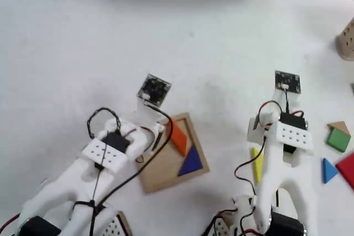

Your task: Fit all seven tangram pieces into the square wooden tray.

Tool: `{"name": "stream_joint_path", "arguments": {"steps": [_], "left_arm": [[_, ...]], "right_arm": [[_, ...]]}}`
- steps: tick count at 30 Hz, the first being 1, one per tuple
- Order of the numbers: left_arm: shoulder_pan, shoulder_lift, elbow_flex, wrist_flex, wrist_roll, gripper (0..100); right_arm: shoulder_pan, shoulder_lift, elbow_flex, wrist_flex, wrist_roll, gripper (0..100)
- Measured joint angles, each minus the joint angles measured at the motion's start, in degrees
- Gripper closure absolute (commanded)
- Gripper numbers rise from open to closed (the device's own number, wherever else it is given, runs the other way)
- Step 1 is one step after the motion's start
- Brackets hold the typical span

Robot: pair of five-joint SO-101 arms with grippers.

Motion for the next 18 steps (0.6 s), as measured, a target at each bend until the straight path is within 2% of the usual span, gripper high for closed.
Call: {"name": "stream_joint_path", "arguments": {"steps": [3, 6, 10, 18], "left_arm": [[5.10, 0.00, 0.00, 0.00, 1.14, 98], [11.08, 1.23, 0.00, -1.76, 6.77, 98], [11.08, 7.56, -0.53, -6.59, 10.55, 98], [9.76, 16.97, -6.95, -5.27, 11.08, 98]], "right_arm": [[-0.18, 0.00, 0.00, 0.00, 0.18, 97.9], [0.00, 0.00, 0.00, 0.00, 0.26, 97.8], [0.00, 0.00, 0.00, 0.00, 0.26, 97.8], [-0.18, 0.00, 0.00, 0.00, 0.26, 97.8]]}}
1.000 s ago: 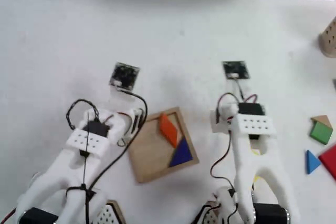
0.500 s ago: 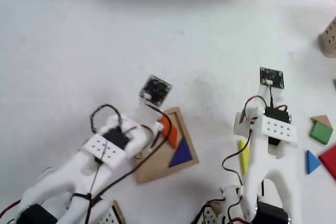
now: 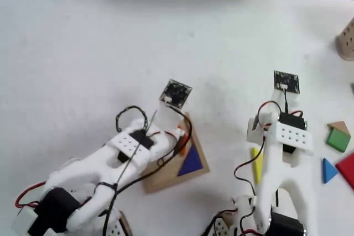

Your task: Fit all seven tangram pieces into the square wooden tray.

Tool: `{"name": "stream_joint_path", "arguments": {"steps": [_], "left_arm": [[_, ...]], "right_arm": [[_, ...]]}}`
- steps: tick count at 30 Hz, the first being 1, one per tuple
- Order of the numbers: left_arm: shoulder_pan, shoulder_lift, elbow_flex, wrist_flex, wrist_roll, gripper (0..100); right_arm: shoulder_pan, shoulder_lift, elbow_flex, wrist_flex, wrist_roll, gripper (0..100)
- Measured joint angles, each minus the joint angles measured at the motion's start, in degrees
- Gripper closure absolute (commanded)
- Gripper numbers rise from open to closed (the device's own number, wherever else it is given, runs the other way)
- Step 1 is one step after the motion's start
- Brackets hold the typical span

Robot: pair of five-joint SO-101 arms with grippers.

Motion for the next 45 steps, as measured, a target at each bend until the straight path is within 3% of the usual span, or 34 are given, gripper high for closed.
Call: {"name": "stream_joint_path", "arguments": {"steps": [26, 34, 45], "left_arm": [[4.13, 0.53, -0.26, -2.02, 0.00, 98], [4.13, -5.01, -0.26, 10.99, 0.00, 98], [6.15, 3.87, -4.75, 11.60, -0.44, 98]], "right_arm": [[0.09, 0.00, 0.18, -1.41, 0.26, 97.8], [0.18, 0.00, 0.18, -1.58, 0.26, 97.9], [0.18, 0.00, 0.18, -1.58, 0.26, 97.8]]}}
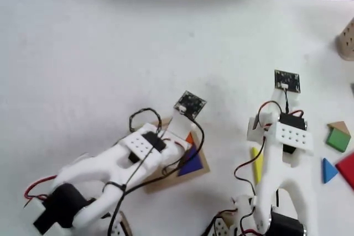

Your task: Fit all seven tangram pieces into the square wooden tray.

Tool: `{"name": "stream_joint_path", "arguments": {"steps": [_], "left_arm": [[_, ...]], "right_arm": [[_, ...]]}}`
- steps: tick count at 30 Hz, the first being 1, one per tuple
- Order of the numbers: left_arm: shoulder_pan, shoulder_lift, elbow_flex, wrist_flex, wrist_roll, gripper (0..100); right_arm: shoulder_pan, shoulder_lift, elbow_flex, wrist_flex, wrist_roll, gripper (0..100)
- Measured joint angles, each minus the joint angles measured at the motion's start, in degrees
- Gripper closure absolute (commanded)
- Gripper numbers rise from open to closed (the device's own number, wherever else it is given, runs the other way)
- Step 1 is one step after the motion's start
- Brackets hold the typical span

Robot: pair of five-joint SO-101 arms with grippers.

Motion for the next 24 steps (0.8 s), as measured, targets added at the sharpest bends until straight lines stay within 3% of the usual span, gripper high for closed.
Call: {"name": "stream_joint_path", "arguments": {"steps": [11, 16, 21, 24], "left_arm": [[0.97, -0.09, -1.23, -0.26, 0.00, 98], [0.88, -7.38, 2.99, 0.53, 0.00, 98], [-9.05, -23.38, 9.23, 6.15, 0.00, 96], [-17.41, -35.16, 14.86, 9.32, 0.00, 87]], "right_arm": [[0.00, 0.00, 0.00, 0.00, 0.00, 97.8], [0.00, 0.00, 0.00, 0.00, 0.00, 97.8], [-0.18, -0.09, 1.76, -1.85, 0.09, 97.8], [-0.18, -0.09, 2.46, -3.52, 0.09, 97.8]]}}
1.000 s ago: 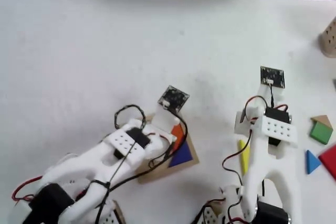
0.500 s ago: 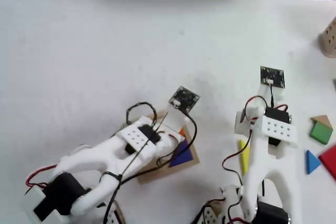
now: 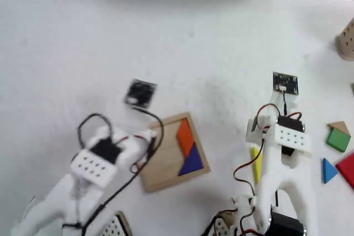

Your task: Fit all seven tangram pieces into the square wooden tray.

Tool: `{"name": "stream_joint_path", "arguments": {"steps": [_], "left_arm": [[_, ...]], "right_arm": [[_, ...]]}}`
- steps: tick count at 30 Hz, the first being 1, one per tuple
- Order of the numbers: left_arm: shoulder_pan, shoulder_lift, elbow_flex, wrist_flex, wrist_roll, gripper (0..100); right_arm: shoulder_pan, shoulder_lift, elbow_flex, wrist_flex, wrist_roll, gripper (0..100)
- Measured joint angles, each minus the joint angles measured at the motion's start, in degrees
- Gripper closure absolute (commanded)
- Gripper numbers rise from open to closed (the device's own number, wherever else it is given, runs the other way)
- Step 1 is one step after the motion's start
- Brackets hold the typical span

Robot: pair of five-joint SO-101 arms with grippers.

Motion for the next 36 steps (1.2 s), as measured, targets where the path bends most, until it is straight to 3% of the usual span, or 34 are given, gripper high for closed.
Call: {"name": "stream_joint_path", "arguments": {"steps": [3, 7, 9, 16, 25, 30, 36], "left_arm": [[-6.42, -8.62, 4.40, 1.67, 0.00, 80], [-12.92, -8.44, 4.75, 2.02, 0.00, 91], [-13.71, -4.57, 4.75, 2.02, 0.00, 99], [-13.80, 16.09, -1.85, 2.02, 0.00, 95], [-5.98, 23.82, -6.33, 0.09, 1.58, 95], [-1.85, 24.09, -6.33, -5.36, 6.33, 95], [1.76, 26.11, -6.33, -12.66, 7.12, 95]], "right_arm": [[-0.35, 0.00, 0.00, -0.26, 0.00, 97.8], [-0.62, 0.00, 0.00, -0.26, 0.00, 97.8], [-0.53, 0.00, 0.00, -0.26, 0.00, 97.8], [-0.53, 0.00, 0.00, -0.26, 0.00, 97.8], [-0.53, 0.00, 0.00, -0.26, 0.00, 97.8], [-0.53, 0.00, 0.00, -0.35, 0.00, 97.8], [-0.53, 0.00, 0.00, -0.35, 0.00, 97.8]]}}
